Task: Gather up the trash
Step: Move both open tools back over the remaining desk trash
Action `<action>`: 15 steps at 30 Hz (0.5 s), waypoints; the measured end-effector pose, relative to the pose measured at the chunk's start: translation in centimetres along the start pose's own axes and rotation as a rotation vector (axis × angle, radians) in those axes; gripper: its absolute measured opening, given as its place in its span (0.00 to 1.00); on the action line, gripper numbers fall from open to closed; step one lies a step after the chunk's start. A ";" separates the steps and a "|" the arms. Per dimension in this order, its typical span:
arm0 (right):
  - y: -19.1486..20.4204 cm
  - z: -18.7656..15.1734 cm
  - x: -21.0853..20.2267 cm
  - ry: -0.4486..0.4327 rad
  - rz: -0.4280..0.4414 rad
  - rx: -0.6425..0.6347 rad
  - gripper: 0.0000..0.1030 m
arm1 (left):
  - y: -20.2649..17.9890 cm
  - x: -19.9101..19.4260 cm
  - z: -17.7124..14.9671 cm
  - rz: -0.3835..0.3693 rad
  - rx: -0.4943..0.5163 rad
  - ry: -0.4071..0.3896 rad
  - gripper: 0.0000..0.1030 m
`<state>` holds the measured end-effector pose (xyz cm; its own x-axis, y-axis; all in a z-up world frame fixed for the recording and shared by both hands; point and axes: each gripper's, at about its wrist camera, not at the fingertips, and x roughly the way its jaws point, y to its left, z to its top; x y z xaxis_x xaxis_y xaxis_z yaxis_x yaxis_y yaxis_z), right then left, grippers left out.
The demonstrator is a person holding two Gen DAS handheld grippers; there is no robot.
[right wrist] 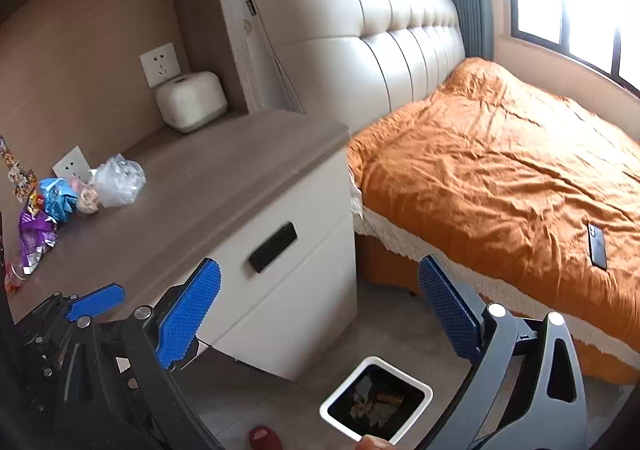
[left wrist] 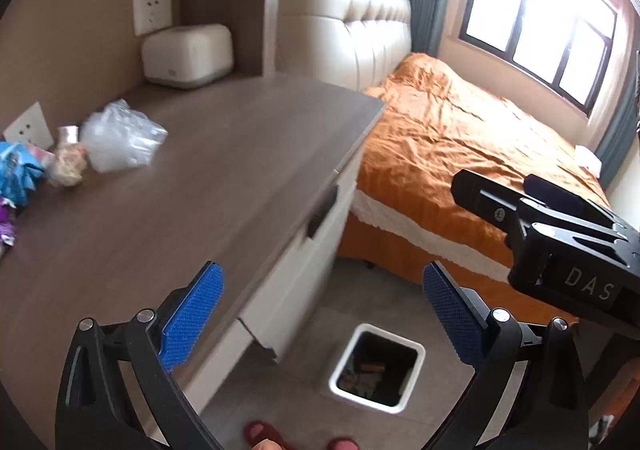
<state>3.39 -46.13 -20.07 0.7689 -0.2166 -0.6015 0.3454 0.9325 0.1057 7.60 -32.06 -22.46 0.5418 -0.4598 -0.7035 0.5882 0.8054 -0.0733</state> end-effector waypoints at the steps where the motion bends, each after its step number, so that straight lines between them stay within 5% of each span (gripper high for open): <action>1: 0.7 0.7 -0.5 -0.009 0.010 -0.008 0.96 | 0.6 -0.6 0.4 0.026 -0.006 -0.015 0.95; 15: 11.4 6.8 0.7 -0.017 0.156 -0.153 0.96 | 9.9 -6.1 5.4 0.200 -0.113 -0.171 0.95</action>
<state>11.47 -37.64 -13.93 0.8159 -0.0701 -0.5739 0.1368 0.9878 0.0738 13.34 -23.30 -15.06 0.7393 -0.3366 -0.5832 0.3943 0.9185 -0.0303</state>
